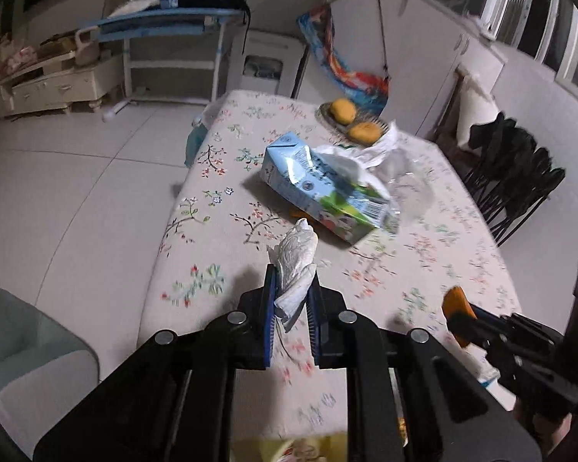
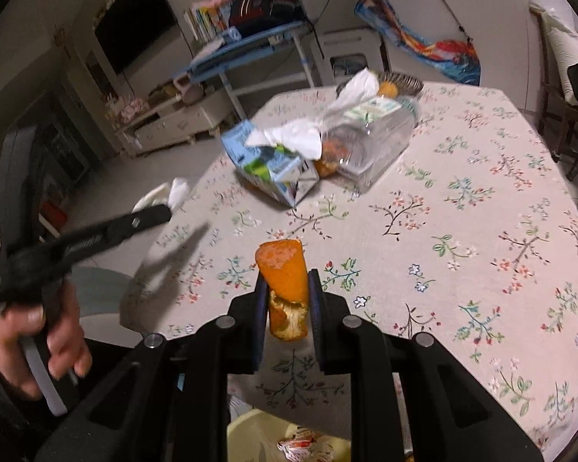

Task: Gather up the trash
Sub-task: 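Carry the orange peel over the yellow bucket and open the right tool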

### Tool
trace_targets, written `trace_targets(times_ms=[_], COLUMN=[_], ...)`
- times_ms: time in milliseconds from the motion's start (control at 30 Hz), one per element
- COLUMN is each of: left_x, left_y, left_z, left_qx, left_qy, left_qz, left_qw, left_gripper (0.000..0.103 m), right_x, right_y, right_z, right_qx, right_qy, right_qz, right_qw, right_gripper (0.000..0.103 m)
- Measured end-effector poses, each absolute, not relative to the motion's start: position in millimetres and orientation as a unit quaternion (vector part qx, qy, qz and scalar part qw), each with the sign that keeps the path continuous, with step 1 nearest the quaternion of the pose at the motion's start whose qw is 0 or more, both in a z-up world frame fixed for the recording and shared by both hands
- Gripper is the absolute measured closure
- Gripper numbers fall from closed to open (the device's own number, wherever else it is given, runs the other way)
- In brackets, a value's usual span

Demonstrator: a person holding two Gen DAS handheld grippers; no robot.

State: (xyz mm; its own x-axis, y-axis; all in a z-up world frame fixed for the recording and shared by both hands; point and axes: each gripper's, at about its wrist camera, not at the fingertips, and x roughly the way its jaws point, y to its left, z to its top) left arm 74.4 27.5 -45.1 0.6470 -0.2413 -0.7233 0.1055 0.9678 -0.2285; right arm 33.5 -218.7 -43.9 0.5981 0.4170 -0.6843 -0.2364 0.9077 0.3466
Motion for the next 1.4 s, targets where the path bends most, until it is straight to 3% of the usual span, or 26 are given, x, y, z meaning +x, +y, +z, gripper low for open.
trace_targets(times_ms=[433,800,1100,1267,1400], left_x=[11.0,-17.8,-36.4,-45.2,-53.3], left_y=[24.3,21.0,17.3,15.4,14.1], left_z=[-42.1,-44.8,-45.4,-45.8,-47.2], left_qx=[-0.064,-0.058,-0.056,-0.055,-0.053], left_qy=[0.389,0.388,0.387,0.387,0.388], left_qz=[-0.104,-0.115,-0.123,-0.128,-0.133], left_qw=[0.913,0.912,0.912,0.912,0.911], left_gripper=[0.089,0.089,0.089,0.089,0.089], right_x=[-23.4,-73.3,-82.0,-86.3,-87.6], right_y=[-216.5,-194.1,-185.8,-180.6,-179.4], right_z=[-35.6,-91.5,-110.2,-118.1,-118.0], right_qx=[0.119,0.122,0.111,0.103,0.097], right_qy=[0.387,0.503,0.538,0.552,0.551], right_qz=[0.186,0.192,0.187,0.183,0.179], right_qw=[0.895,0.834,0.814,0.807,0.809], right_gripper=[0.082,0.082,0.082,0.069,0.067])
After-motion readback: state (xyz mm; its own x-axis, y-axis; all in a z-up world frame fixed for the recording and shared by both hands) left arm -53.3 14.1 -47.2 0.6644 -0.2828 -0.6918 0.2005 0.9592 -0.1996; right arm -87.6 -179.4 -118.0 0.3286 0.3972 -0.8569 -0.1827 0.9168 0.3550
